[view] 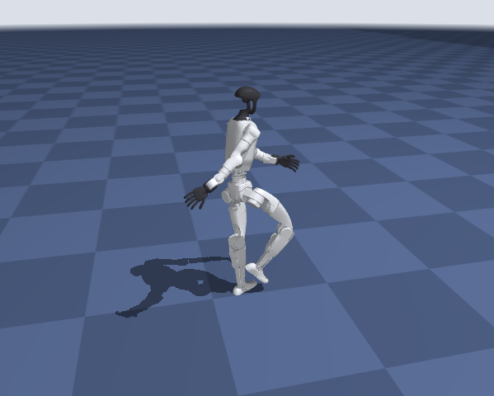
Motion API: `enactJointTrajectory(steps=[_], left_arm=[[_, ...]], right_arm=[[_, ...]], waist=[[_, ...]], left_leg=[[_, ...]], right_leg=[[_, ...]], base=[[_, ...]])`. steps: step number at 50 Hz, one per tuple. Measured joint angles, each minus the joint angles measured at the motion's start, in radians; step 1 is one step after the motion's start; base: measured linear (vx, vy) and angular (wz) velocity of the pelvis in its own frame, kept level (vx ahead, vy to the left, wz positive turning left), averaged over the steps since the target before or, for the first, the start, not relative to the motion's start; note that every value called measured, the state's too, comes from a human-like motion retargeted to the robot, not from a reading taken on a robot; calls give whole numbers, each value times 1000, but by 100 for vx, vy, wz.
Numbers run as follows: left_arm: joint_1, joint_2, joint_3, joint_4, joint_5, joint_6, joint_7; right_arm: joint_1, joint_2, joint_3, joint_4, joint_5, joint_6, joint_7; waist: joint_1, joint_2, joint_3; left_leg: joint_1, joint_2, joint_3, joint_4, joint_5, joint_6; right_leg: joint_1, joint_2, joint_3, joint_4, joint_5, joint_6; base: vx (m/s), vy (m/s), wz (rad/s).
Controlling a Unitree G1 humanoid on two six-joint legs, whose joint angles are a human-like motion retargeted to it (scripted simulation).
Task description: In place motions
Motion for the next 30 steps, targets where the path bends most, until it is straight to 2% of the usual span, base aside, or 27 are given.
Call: enactJointTrajectory(steps=[3,5,7,8,9,10,11,12,13,15,17,20,22,24,27,30], left_arm=[[173,-6,28,209,134,47,25],[331,5,32,358,267,106,62],[509,36,51,500,398,181,106],[609,65,62,570,445,210,139],[698,92,122,630,506,237,194],[781,119,205,684,574,262,259],[858,135,251,702,574,265,307],[930,148,289,716,558,276,341],[992,154,313,723,508,301,346],[1117,145,393,735,452,336,381],[1212,158,483,712,424,311,418],[1316,195,556,686,291,235,422],[1332,229,593,699,179,197,457],[1290,223,611,704,88,160,487],[1189,194,615,690,65,133,481],[1065,153,562,664,102,161,392]], right_arm=[[-137,23,90,0,-6,3,79],[-257,34,172,0,8,23,149],[-421,43,246,0,-15,24,173],[-518,55,279,0,-42,12,178],[-642,75,311,0,-62,-14,190],[-781,100,342,0,-79,-46,205],[-925,115,366,-36,-77,-74,239],[-1066,128,385,-79,-82,-95,279],[-1199,137,393,-135,-98,-103,329],[-1375,176,377,-278,-157,-149,313],[-1492,158,382,-409,-193,-226,274],[-1609,105,436,-555,-193,-314,211],[-1658,74,464,-601,-186,-343,172],[-1701,56,471,-630,-236,-358,178],[-1684,52,477,-674,-311,-368,200],[-1570,70,480,-712,-345,-384,184]], waist=[[46,-25,-89],[107,-64,-167],[153,-121,-234],[165,-157,-269],[224,-157,-273],[307,-139,-261],[369,-119,-208],[403,-100,-159],[385,-82,-117],[466,-93,-40],[562,-120,16],[639,-196,59],[672,-247,44],[658,-250,31],[623,-221,-37],[579,-163,-124]], left_leg=[[14,-13,43,16,-42,27],[14,-57,92,59,-85,69],[-25,-92,191,196,-49,116],[-77,-67,310,332,50,154],[-202,50,347,576,146,166],[-362,213,344,873,240,167],[-556,158,159,1076,282,167],[-730,130,17,1268,270,167],[-868,158,-42,1437,152,167],[-1045,298,-8,1636,49,167],[-1168,289,52,1695,8,167],[-1299,239,192,1707,5,167],[-1315,241,276,1686,10,167],[-1266,253,314,1654,8,167],[-1141,281,270,1605,0,167],[-920,300,198,1463,-32,167]], right_leg=[[294,118,13,-418,49,77],[478,188,94,-755,86,101],[630,148,38,-1029,-136,42],[667,81,-76,-1104,-198,-15],[678,94,-28,-1154,-240,-60],[676,145,99,-1193,-272,-99],[662,198,175,-1210,-253,-155],[654,240,217,-1227,-239,-200],[658,263,190,-1243,-235,-224],[670,238,185,-1235,-258,-260],[652,196,274,-1204,-238,-264],[618,121,281,-1177,-236,-275],[589,75,282,-1166,-242,-257],[584,71,264,-1177,-250,-242],[595,123,229,-1209,-266,-230],[625,204,189,-1234,-282,-207]], base=[[31,-15,-47],[45,-21,-88],[37,-19,-99],[21,-26,-178],[7,-46,-308],[-26,-78,-387],[-49,-88,-333],[-70,-77,-150],[-60,-59,-85],[-33,-44,-117],[2,-13,-87],[20,10,13],[15,7,50],[-1,3,70],[22,-6,64],[29,13,42]])
